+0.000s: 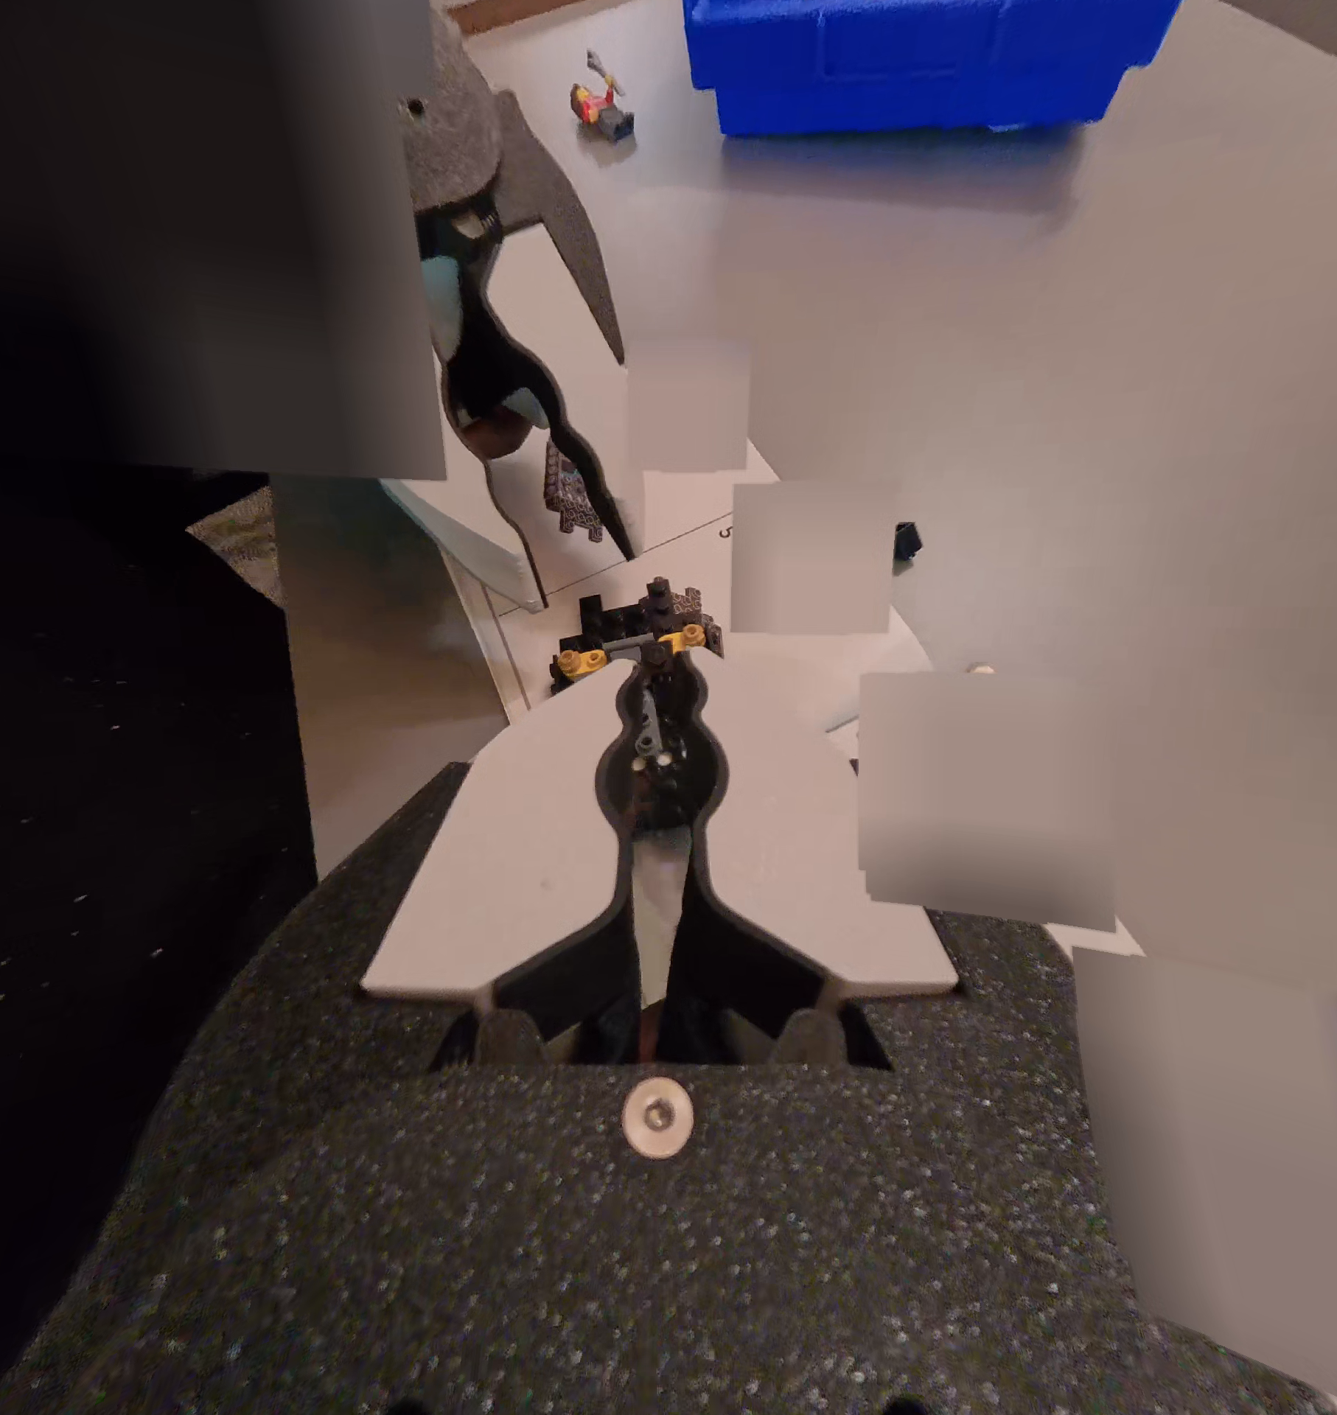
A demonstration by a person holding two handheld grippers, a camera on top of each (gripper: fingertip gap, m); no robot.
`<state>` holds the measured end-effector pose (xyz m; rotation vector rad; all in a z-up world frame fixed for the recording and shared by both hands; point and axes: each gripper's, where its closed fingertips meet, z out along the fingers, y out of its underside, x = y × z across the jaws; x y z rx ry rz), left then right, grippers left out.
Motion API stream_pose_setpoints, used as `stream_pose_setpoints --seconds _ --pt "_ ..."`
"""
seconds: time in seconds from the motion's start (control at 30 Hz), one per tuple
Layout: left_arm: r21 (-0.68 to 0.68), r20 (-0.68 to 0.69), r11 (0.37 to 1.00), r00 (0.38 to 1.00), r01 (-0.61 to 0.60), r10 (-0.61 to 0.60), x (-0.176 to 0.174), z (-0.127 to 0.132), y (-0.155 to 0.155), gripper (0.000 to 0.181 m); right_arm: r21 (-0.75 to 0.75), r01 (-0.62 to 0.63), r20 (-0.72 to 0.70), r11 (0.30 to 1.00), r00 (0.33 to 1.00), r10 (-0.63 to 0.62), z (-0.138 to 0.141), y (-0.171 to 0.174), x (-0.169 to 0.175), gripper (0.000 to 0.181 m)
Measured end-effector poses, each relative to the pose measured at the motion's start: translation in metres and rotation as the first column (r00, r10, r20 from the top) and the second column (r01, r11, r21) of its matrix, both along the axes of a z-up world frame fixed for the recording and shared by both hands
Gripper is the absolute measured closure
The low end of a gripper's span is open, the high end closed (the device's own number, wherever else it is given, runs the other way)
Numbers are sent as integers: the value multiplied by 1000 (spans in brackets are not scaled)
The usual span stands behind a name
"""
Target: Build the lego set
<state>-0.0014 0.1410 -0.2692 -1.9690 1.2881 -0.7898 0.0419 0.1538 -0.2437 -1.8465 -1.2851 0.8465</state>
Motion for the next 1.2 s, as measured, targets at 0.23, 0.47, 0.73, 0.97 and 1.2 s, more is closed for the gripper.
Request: stream_pose_setpoints --seconds 0.23,0.47,0.73,0.97,1.2 --pt "8 43 1000 999 -11 11 -1 0 2 151 -34 112 -25 993 993 -112 3 -5 43 173" --pt "5 43 1000 999 -14 13 1 2 9 151 -34 101 7 994 995 -100 -6 -5 41 174" --pt "-18 50 999 998 34 -33 10 5 12 151 -7 70 5 998 998 -70 -6 1 28 174" --pt "-11 58 999 998 39 -38 8 -1 6 151 48 -53 18 997 998 52 -11 5 -11 170" --pt "4 68 998 995 69 -69 10 1 1 151 79 -123 91 989 989 115 -21 6 -22 174"
